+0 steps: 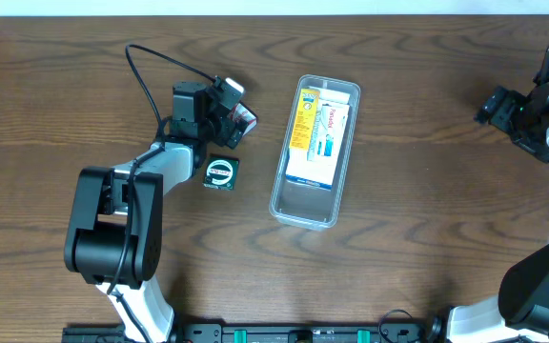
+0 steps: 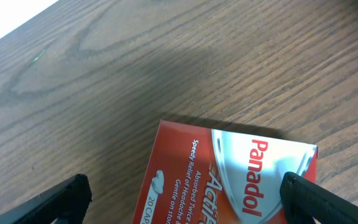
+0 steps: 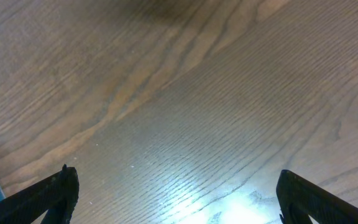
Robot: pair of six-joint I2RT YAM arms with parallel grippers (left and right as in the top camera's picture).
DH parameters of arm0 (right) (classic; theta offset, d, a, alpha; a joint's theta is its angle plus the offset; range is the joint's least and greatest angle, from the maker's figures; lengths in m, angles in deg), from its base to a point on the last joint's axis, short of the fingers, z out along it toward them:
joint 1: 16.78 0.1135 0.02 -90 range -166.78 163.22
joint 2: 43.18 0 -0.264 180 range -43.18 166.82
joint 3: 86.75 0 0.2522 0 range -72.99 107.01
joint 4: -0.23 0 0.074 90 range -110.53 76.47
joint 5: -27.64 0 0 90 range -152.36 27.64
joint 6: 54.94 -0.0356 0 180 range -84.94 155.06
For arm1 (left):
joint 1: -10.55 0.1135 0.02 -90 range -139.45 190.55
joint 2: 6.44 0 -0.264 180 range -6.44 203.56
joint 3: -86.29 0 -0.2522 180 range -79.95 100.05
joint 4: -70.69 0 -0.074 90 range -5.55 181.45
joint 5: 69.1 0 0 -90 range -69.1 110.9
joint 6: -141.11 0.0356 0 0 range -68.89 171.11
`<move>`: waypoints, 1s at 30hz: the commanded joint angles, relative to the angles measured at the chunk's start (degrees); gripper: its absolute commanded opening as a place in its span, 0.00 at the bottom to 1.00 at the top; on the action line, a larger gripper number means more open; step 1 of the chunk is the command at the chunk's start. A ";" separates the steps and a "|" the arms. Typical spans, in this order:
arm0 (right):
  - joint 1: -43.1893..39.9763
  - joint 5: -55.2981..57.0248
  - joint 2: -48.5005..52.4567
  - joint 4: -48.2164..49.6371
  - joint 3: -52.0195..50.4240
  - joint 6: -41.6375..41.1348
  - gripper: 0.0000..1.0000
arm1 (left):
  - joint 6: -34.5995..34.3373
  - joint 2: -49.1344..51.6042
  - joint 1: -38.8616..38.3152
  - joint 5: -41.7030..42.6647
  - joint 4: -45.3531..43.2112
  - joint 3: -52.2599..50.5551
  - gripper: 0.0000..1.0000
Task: Pack container
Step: 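Lower and grasp the red Panadol ActiFast box with the left gripper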
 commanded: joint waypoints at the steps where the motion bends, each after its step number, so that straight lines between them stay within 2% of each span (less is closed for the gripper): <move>1: -0.26 0.39 -0.02 -0.02 0.20 -0.39 0.99 | 1.92 -1.57 -0.11 0.55 0.42 0.15 0.98; 8: -0.26 0.39 -0.02 -0.02 0.20 -0.39 0.99 | 1.84 -2.95 -0.11 4.98 1.20 0.15 0.98; 16: -0.26 0.39 -0.02 -0.02 0.20 -0.39 0.99 | 1.03 -7.28 -0.07 4.74 4.57 0.15 0.98; 20: -0.26 0.39 -0.02 -0.02 0.20 -0.39 0.99 | -0.81 -7.06 -0.07 4.76 5.03 0.15 0.98; 30: -0.26 0.39 -0.02 -0.04 0.20 -0.39 0.99 | 0.00 -5.25 1.46 4.79 5.51 0.15 0.98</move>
